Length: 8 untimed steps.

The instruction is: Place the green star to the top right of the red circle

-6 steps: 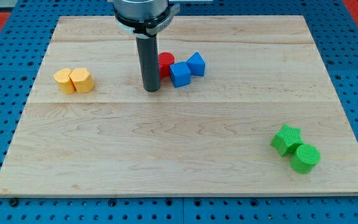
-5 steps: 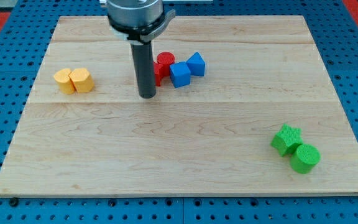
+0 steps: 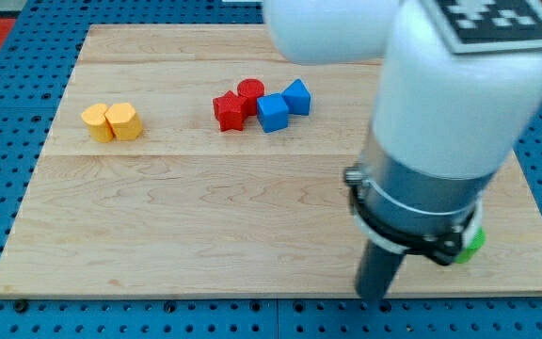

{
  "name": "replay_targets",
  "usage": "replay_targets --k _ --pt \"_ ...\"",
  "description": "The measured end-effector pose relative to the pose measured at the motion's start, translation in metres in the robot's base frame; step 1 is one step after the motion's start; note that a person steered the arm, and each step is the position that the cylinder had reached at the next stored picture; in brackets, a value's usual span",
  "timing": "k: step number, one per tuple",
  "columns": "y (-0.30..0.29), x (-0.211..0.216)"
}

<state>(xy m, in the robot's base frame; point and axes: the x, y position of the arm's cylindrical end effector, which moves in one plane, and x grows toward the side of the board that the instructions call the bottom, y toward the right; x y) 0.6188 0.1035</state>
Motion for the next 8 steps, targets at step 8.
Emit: replay_targets --k 8 --pt "0.053 -0.187"
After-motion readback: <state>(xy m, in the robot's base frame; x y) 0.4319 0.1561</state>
